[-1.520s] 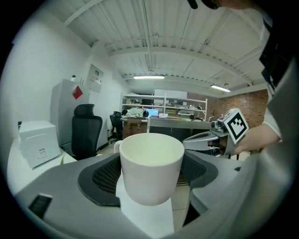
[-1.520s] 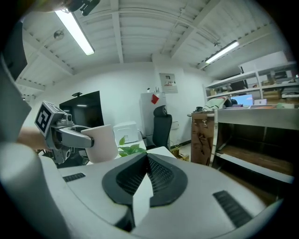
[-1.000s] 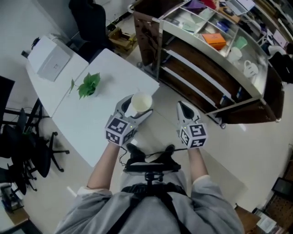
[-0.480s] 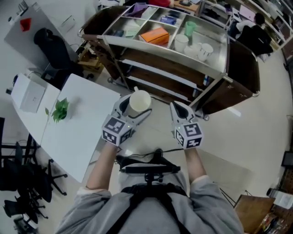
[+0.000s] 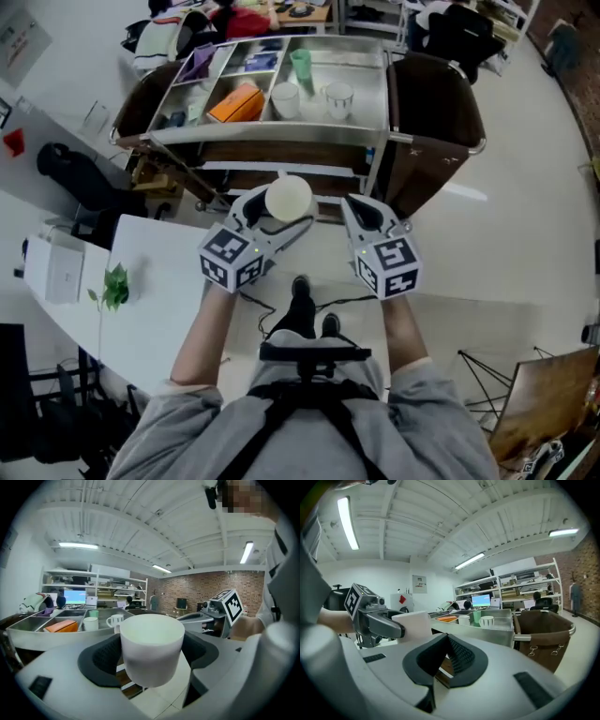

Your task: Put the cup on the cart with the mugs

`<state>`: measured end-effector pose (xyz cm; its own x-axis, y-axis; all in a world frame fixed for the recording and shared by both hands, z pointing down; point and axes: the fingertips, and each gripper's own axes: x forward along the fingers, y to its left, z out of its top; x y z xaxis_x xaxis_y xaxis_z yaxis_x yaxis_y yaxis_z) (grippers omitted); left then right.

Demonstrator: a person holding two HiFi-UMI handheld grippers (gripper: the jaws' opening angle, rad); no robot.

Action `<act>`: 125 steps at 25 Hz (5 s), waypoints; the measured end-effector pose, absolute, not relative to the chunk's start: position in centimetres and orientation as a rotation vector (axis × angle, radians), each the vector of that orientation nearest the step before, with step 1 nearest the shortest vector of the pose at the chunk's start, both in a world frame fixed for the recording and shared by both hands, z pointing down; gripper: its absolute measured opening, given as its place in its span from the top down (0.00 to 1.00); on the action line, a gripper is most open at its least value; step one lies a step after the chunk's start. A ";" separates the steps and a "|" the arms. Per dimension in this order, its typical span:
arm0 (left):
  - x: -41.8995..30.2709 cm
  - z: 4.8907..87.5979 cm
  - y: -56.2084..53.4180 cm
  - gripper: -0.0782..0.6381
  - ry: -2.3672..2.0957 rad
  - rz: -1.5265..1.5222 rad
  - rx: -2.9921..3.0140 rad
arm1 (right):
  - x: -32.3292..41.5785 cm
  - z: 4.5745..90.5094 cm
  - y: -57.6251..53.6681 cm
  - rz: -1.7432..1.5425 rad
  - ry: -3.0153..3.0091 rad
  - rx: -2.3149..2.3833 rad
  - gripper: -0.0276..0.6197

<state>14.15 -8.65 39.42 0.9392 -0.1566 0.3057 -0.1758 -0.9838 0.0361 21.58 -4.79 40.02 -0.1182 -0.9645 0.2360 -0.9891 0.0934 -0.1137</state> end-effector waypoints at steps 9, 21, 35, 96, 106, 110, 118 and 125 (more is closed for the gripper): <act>23.9 36.2 -12.5 0.32 0.043 0.467 3.080 | 28.4 37.4 -8.3 0.365 -2.147 2.135 0.95; 36.2 29.4 -26.8 0.32 0.225 0.400 3.165 | 36.5 32.7 -22.2 0.330 -2.065 2.206 0.95; 47.9 29.3 -36.4 0.32 0.195 0.409 3.205 | 44.6 31.7 -30.6 0.387 -1.962 2.236 0.95; 61.1 48.8 -47.0 0.22 0.013 0.795 3.036 | 52.9 37.0 -34.4 0.549 -1.942 2.156 0.95; 60.0 45.7 -46.6 0.22 0.037 0.819 3.120 | 53.1 37.4 -33.5 0.561 -1.922 2.165 0.95; 58.5 43.4 -46.2 0.23 0.039 0.796 3.150 | 53.1 37.2 -32.9 0.552 -1.908 2.187 0.95; 53.7 38.5 -43.6 0.49 -0.024 0.684 3.192 | 51.5 36.0 -31.6 0.529 -1.900 2.239 0.95; 47.4 36.1 -40.9 0.67 -0.095 0.582 3.196 | 48.5 35.6 -30.0 0.499 -1.884 2.275 0.95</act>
<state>47.43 -40.94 36.10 0.9343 -0.0764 0.3481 -0.0379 -0.9925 -0.1163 48.55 -29.96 35.57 0.1579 -0.9261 0.3427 -0.9744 -0.2023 -0.0979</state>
